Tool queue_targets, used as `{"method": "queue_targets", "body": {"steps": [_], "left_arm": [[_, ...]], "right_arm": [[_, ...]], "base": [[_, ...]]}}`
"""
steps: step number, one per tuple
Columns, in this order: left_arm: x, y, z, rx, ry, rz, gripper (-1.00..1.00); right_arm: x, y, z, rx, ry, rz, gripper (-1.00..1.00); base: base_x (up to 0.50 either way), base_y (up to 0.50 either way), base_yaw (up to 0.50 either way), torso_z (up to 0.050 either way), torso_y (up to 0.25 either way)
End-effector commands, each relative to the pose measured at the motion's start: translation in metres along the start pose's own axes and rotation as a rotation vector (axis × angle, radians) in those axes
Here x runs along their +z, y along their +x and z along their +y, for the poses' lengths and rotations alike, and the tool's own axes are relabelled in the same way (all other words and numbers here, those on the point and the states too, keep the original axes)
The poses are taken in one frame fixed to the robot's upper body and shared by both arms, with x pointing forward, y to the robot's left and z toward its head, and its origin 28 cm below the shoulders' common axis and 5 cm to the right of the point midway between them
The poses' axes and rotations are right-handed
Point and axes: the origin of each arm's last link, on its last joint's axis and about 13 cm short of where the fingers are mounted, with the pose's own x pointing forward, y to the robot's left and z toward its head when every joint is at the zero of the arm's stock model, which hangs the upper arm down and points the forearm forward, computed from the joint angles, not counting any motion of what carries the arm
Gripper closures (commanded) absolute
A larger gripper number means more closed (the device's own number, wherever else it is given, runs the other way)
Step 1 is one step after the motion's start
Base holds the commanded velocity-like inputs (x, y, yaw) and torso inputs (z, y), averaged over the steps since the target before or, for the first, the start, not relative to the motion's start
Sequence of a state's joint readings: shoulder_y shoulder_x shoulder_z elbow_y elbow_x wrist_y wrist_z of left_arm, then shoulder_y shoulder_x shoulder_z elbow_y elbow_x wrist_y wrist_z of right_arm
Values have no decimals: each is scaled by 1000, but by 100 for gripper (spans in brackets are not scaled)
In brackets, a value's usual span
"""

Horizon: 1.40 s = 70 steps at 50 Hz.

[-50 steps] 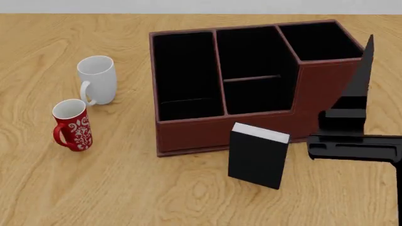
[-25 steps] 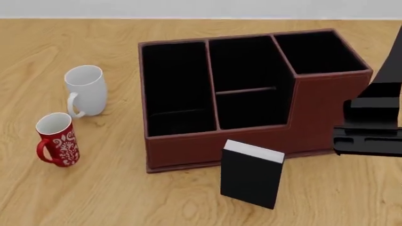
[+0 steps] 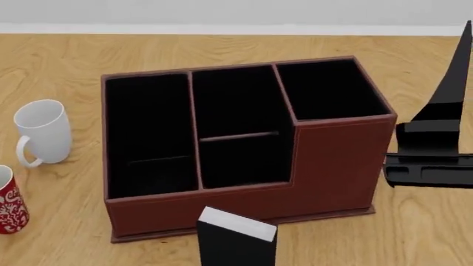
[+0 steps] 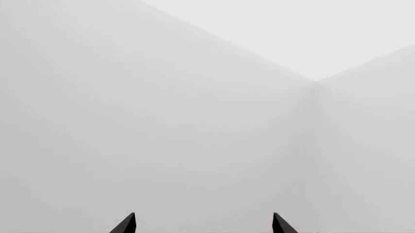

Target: Pick up the book and place it in the right compartment of the caddy.

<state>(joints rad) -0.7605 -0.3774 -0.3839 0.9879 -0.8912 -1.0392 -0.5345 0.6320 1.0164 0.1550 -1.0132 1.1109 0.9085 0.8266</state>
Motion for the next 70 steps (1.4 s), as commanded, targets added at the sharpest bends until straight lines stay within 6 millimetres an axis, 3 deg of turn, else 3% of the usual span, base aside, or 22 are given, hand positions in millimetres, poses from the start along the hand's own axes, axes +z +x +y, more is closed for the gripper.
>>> {"method": "queue_targets", "body": {"steps": [1, 27, 42, 56, 65, 69, 70], "left_arm": [[-1, 1, 0, -2, -1, -1, -100], [0, 0, 1, 3, -5, -6, -100], [5, 1, 2, 7, 0, -18, -100], [13, 1, 4, 14, 7, -42, -100], [18, 3, 3, 13, 5, -56, -100], [18, 3, 3, 11, 4, -57, -100], [20, 2, 3, 10, 4, -63, -100]], "right_arm": [[-4, 1, 2, 12, 1, 12, -100], [-4, 2, 5, 28, -1, 15, -100], [-2, 6, 1, 95, 74, 16, -100], [6, 32, -12, 533, 340, 106, -100], [3, 56, 12, 841, 390, 189, -100], [0, 60, 17, 871, 397, 209, -100], [-10, 72, 32, 955, 411, 275, -100]], "base": [[285, -301, 0, 0, 0], [282, -285, 0, 0, 1], [33, -14, 0, 0, 1], [0, 0, 0, 0, 0], [0, 0, 0, 0, 0], [0, 0, 0, 0, 0], [0, 0, 0, 0, 0]]}}
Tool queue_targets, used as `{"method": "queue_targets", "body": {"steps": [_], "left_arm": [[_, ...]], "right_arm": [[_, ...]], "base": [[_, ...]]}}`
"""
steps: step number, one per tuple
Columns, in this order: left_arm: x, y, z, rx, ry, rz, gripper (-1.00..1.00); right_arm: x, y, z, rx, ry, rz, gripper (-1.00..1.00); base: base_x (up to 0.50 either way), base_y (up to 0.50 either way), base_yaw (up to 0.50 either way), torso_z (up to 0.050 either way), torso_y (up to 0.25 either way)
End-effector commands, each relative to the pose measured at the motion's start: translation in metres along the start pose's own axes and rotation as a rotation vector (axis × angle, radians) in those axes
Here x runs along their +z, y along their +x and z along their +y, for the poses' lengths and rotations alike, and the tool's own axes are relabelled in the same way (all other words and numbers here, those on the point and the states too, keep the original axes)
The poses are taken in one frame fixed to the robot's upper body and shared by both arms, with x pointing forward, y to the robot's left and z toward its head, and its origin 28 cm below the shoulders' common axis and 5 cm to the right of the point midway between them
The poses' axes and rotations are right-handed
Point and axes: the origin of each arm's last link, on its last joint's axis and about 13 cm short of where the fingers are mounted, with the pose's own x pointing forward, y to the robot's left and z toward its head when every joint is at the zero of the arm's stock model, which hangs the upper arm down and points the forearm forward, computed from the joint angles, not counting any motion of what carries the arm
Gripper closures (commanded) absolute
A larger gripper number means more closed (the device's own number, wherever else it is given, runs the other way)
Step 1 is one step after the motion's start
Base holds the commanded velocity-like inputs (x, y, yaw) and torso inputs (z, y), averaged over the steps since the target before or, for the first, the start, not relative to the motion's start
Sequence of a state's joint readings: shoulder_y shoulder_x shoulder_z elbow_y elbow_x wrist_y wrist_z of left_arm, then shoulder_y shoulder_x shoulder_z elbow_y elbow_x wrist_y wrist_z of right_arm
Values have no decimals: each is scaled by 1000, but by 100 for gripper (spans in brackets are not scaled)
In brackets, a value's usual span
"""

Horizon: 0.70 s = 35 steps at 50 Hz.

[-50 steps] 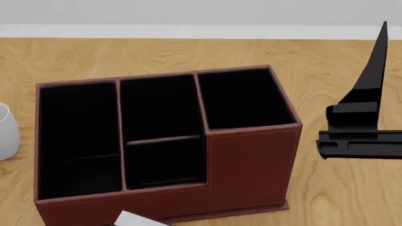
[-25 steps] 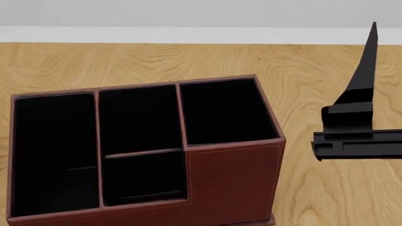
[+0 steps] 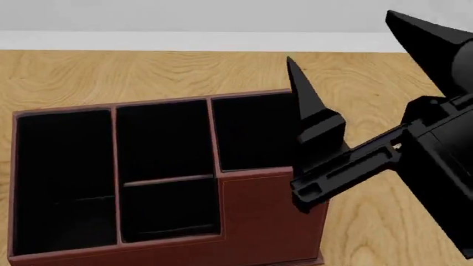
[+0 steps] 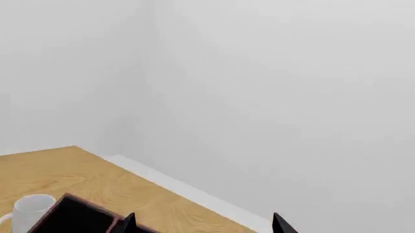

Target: Pick up the book and place it in the right compartment of the caddy.

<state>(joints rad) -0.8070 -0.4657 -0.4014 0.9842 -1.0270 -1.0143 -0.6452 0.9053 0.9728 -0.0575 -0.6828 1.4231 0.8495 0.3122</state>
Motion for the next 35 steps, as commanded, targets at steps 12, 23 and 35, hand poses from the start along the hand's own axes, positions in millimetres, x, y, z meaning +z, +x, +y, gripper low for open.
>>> {"method": "queue_targets", "body": {"steps": [12, 23, 35], "left_arm": [[8, 0, 1, 10, 0, -23, -100], [7, 0, 1, 8, -4, -20, -100], [4, 2, -1, 6, -9, -17, -100]], "right_arm": [[-29, 72, 3, 458, 147, 267, -100], [-40, 85, 10, 577, 150, 340, -100], [-51, 90, 13, 636, 169, 420, -100]], "base": [[0, 0, 0, 0, 0], [0, 0, 0, 0, 0], [0, 0, 0, 0, 0]]}}
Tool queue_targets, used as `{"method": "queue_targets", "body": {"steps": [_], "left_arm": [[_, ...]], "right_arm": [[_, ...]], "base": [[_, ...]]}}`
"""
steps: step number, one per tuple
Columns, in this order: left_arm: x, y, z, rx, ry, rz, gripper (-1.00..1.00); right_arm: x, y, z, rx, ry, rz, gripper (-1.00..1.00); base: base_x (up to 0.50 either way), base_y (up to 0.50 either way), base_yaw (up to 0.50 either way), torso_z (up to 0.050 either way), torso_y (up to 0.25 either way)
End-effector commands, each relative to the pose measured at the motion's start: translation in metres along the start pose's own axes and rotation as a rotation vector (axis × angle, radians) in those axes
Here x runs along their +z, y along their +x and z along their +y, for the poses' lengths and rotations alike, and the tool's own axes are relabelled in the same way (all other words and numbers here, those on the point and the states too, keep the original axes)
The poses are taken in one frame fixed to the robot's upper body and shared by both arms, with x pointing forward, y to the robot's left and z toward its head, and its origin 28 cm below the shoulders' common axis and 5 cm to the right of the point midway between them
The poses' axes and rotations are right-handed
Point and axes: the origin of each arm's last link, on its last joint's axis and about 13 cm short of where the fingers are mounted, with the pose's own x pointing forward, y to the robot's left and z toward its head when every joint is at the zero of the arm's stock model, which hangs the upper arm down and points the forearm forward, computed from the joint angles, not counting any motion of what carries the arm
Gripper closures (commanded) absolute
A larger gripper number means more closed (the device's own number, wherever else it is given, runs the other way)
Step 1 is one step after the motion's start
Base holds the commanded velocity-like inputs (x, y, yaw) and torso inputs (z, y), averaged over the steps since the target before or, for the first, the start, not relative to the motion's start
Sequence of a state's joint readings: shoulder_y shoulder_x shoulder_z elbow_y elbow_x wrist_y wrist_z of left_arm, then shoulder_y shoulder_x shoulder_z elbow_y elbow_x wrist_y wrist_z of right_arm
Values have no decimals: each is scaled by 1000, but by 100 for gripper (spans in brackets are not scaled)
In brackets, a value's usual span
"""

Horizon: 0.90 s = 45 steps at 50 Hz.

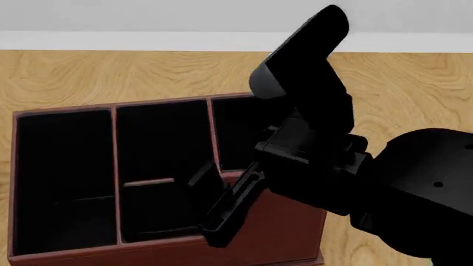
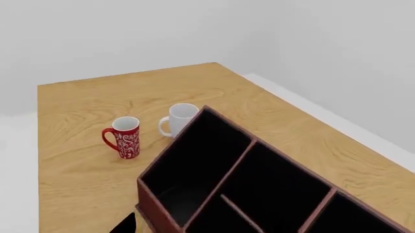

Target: Pick up the book and place it in the right compartment of the caddy.

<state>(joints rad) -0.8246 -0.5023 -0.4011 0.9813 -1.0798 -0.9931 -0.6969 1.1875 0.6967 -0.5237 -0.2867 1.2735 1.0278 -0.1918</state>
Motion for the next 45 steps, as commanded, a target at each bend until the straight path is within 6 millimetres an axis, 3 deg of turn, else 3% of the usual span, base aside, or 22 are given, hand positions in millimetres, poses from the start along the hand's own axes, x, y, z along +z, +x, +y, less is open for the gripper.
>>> {"method": "queue_targets", "body": {"steps": [1, 26, 45], "left_arm": [[-3, 1, -1, -2, -6, 4, -100], [-1, -1, 1, 8, -7, 4, -100], [-1, 0, 2, 9, -8, 3, -100]], "right_arm": [[-7, 12, -2, 77, 24, 83, -100], [-25, 16, 6, 181, 65, 225, -100], [-44, 30, 7, 220, 89, 325, -100]], "base": [[0, 0, 0, 0, 0], [0, 0, 0, 0, 0], [0, 0, 0, 0, 0]]}}
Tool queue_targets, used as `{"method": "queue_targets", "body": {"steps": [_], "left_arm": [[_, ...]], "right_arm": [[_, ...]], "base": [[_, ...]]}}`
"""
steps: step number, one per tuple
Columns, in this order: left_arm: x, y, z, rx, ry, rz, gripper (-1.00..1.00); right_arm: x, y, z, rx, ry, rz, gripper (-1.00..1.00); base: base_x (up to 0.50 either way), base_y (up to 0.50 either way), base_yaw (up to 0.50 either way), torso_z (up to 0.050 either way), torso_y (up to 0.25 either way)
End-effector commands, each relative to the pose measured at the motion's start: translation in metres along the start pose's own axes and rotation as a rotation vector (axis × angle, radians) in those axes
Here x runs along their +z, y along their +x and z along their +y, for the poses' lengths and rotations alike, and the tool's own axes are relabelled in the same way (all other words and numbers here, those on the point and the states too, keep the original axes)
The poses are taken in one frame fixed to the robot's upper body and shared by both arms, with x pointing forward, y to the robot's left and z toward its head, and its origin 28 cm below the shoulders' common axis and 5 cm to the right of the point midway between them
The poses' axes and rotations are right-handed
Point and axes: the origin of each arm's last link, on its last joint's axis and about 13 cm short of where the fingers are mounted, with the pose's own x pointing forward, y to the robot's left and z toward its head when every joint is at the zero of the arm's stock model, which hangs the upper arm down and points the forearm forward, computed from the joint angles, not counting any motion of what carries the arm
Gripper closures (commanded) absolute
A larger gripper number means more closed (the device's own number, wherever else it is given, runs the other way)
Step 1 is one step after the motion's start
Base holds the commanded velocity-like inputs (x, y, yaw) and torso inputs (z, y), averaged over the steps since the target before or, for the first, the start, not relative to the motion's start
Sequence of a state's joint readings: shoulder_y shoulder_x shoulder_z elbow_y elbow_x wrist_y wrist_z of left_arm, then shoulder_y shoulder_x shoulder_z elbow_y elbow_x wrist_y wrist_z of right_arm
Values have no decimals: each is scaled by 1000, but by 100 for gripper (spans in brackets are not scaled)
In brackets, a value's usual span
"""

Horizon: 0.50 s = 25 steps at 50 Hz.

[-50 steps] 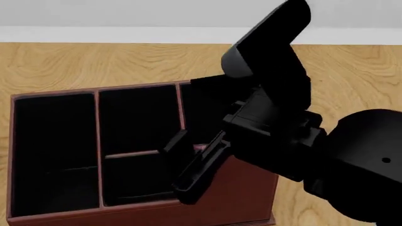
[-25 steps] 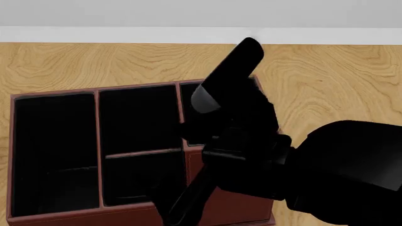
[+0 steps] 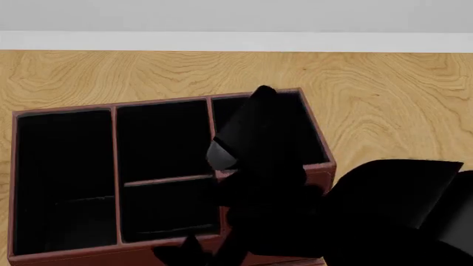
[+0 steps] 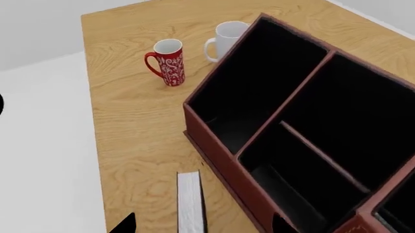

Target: Pick up the book and place it in the right compartment of the caddy.

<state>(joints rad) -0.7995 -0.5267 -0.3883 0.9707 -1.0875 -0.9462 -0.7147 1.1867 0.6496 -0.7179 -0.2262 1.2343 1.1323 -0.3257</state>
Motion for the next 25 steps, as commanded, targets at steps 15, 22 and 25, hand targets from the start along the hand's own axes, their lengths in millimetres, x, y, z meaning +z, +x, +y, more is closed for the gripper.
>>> {"method": "queue_targets", "body": {"steps": [15, 22, 25], "left_arm": [[-1, 1, 2, 7, 0, 0, -100], [-1, 0, 2, 9, 0, 3, -100], [-2, -1, 2, 9, 0, 4, -100]], "right_arm": [[-24, 17, 2, 59, 43, 105, -100], [-33, 24, 2, 63, 61, 131, -100], [-38, 28, 2, 63, 68, 147, -100]], "base": [[0, 0, 0, 0, 0], [0, 0, 0, 0, 0], [0, 0, 0, 0, 0]]}}
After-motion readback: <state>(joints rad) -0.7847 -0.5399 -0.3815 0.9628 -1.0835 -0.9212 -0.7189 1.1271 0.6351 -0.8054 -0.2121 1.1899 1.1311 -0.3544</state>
